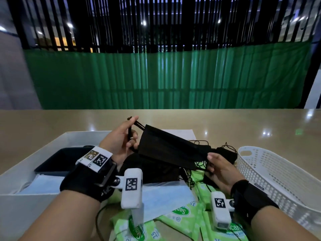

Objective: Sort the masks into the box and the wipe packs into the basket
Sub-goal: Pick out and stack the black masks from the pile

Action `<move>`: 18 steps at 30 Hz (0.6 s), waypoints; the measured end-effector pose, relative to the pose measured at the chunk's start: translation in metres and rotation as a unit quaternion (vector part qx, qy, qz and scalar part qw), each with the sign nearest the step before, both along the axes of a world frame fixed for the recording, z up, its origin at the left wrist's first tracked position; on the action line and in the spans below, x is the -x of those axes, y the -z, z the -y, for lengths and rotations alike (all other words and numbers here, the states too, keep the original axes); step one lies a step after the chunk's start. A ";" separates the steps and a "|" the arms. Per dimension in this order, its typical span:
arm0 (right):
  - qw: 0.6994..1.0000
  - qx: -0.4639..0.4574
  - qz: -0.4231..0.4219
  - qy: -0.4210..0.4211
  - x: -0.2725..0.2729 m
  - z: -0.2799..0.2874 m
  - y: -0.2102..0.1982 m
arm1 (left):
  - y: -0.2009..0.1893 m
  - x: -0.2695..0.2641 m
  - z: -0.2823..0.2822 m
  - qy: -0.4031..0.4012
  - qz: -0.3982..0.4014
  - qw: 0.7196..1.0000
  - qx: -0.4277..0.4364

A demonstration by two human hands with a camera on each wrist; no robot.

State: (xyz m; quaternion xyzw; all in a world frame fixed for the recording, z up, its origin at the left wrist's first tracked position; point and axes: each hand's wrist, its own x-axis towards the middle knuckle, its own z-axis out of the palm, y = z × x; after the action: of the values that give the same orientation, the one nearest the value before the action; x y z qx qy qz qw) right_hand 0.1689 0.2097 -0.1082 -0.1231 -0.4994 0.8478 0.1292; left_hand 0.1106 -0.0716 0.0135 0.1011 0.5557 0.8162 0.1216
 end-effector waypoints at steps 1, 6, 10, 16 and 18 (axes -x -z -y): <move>1.000 -0.017 0.001 -0.016 -0.003 0.001 -0.009 | -0.005 0.000 0.003 -0.010 -0.004 1.000 0.022; 0.970 -0.213 0.063 -0.102 -0.009 0.011 -0.053 | -0.027 -0.001 0.013 -0.036 -0.056 0.994 0.088; 0.976 -0.193 0.021 -0.100 -0.002 0.025 -0.084 | -0.048 0.005 0.039 -0.082 -0.117 0.974 0.176; 0.962 -0.161 -0.060 -0.212 0.018 0.076 -0.136 | -0.076 0.036 0.117 -0.106 -0.053 0.972 0.205; 0.949 -0.197 -0.060 -0.239 0.031 0.101 -0.146 | -0.083 0.044 0.138 -0.134 -0.055 0.963 0.227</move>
State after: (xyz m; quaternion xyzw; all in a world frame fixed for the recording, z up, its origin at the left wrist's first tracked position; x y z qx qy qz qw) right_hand 0.1384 0.1083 0.0380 0.0795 -0.6627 0.7442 -0.0258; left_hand 0.0664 -0.2099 0.0964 0.0400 0.7410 0.6703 0.0000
